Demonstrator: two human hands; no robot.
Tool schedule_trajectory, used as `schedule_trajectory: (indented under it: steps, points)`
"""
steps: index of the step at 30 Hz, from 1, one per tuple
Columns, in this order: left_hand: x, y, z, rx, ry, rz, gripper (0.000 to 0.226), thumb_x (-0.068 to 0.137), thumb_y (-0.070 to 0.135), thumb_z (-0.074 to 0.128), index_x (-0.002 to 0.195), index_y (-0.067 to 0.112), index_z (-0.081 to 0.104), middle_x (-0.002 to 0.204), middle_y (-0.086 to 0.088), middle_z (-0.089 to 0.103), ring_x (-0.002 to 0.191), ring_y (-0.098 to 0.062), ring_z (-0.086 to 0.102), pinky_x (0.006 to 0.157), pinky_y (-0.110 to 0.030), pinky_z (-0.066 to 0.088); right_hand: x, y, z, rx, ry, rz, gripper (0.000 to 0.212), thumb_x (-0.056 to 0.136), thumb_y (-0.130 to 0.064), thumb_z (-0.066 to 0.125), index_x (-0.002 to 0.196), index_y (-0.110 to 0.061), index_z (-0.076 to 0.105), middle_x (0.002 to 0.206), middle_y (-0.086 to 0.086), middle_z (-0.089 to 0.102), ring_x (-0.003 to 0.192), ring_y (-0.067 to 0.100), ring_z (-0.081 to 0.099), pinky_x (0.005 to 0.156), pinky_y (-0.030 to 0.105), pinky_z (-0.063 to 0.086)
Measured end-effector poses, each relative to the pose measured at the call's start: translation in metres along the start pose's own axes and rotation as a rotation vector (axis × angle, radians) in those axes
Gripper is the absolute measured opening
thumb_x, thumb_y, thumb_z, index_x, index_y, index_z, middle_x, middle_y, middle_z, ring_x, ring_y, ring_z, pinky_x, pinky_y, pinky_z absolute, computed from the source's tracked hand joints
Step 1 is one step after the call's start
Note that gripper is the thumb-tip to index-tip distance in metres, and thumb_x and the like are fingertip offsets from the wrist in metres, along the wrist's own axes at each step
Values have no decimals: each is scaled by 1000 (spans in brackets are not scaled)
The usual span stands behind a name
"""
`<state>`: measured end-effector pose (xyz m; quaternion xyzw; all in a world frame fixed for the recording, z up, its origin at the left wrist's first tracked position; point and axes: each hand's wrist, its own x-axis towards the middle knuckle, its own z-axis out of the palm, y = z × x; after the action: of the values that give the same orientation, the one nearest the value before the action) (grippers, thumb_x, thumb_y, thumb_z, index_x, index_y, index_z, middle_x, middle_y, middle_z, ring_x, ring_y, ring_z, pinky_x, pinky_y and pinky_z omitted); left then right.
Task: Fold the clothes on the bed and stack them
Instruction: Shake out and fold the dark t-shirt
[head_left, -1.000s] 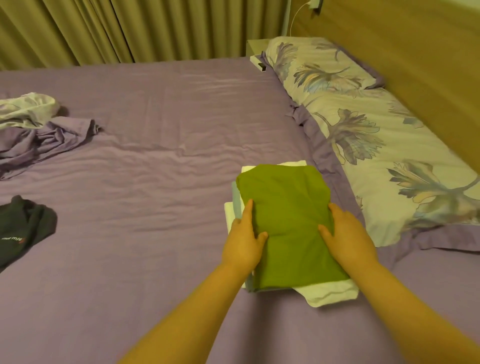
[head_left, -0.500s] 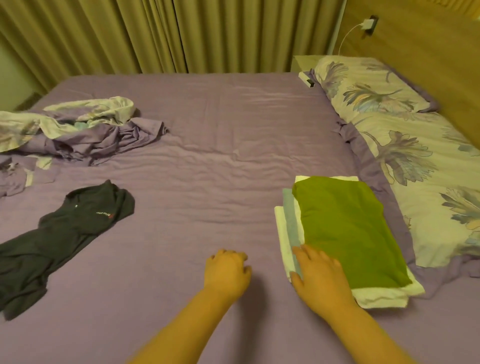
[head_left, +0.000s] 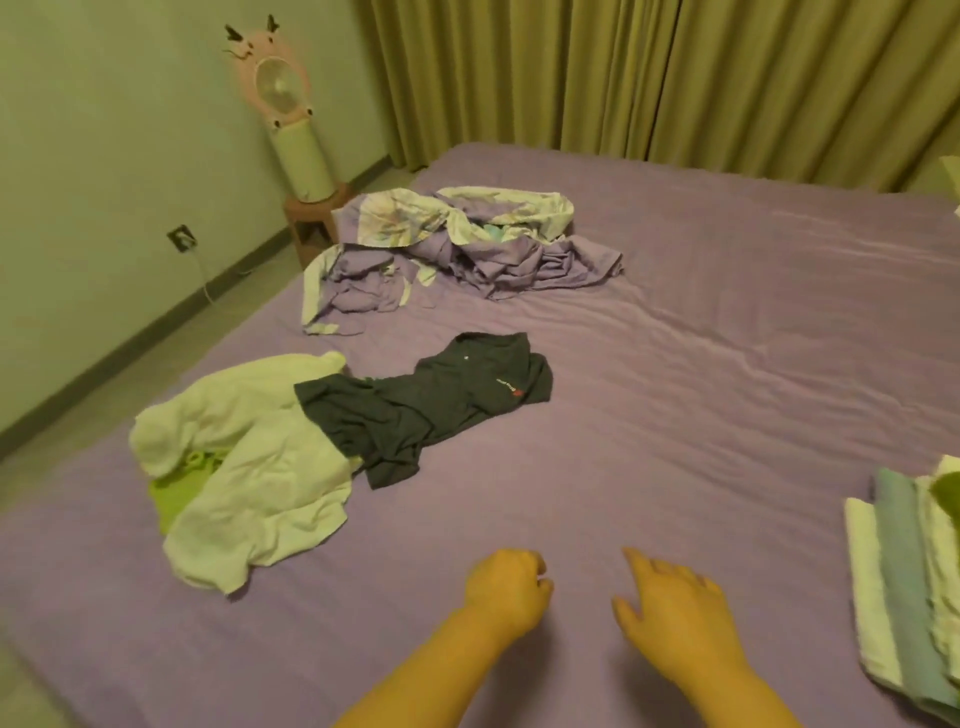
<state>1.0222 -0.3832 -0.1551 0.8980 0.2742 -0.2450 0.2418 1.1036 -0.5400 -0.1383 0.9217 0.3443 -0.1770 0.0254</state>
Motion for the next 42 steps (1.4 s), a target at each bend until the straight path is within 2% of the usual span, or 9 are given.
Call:
schedule_trajectory:
  steps: [12,18,21,26,28,31,33,37,42]
  points:
    - [28,-201,-93,-180,194,-188,36,97,33,46,129,21,57,126,-1,61,114,-20,56,93,-27,45,108,-169,-5,-34,-86,-213,60,97,-47,32,150,-26,13,137,-2,46,125,21,44,99,32,35]
    - [89,-265,-148,-243,426,-175,26,94,25,51,111,16,69,117,-5,63,104,-21,58,88,-31,46,176,-230,-3,0,-53,-228,62,95,-44,34,150,-26,12,131,-1,49,121,23,45,94,32,36]
    - [119,-285,-168,-248,539,-141,28,93,22,52,116,16,67,123,-5,59,108,-21,55,92,-31,45,206,-251,-4,25,-28,-235,63,96,-44,35,151,-27,9,132,-1,48,120,23,46,92,32,37]
    - [153,-300,-184,-118,631,-174,49,96,26,50,143,20,39,152,-7,26,137,-25,23,107,-35,33,245,-268,0,73,-3,-241,65,95,-46,38,150,-26,9,127,-2,51,116,21,47,92,32,40]
    - [165,-305,-185,-119,550,-233,58,95,30,53,146,18,31,148,-8,34,134,-29,30,104,-38,36,250,-270,6,88,-17,-239,65,95,-45,39,150,-26,9,125,-2,51,115,20,48,91,31,40]
    - [175,-309,-183,-129,540,-320,32,93,27,52,123,19,58,118,-6,63,109,-28,55,90,-39,47,248,-266,9,85,-52,-238,64,96,-43,40,150,-26,11,128,-2,50,117,21,48,93,31,41]
    - [169,-301,-185,-334,597,-308,20,91,26,56,106,21,69,104,-3,69,100,-26,60,85,-37,49,243,-260,6,123,-66,-221,61,97,-41,39,149,-27,12,131,-1,49,119,22,48,93,31,42]
    - [144,-262,-199,-721,550,-56,11,87,20,66,94,12,67,90,-1,67,89,-19,62,81,-28,48,233,-245,-14,475,-28,-181,58,97,-38,45,148,-26,21,137,-3,47,122,15,47,96,27,42]
    - [99,-208,-233,-715,528,58,12,86,24,67,86,13,63,82,-3,65,81,-20,62,78,-37,52,206,-240,-70,880,146,-282,58,89,-39,60,141,-29,36,131,-16,48,117,0,46,100,21,40]
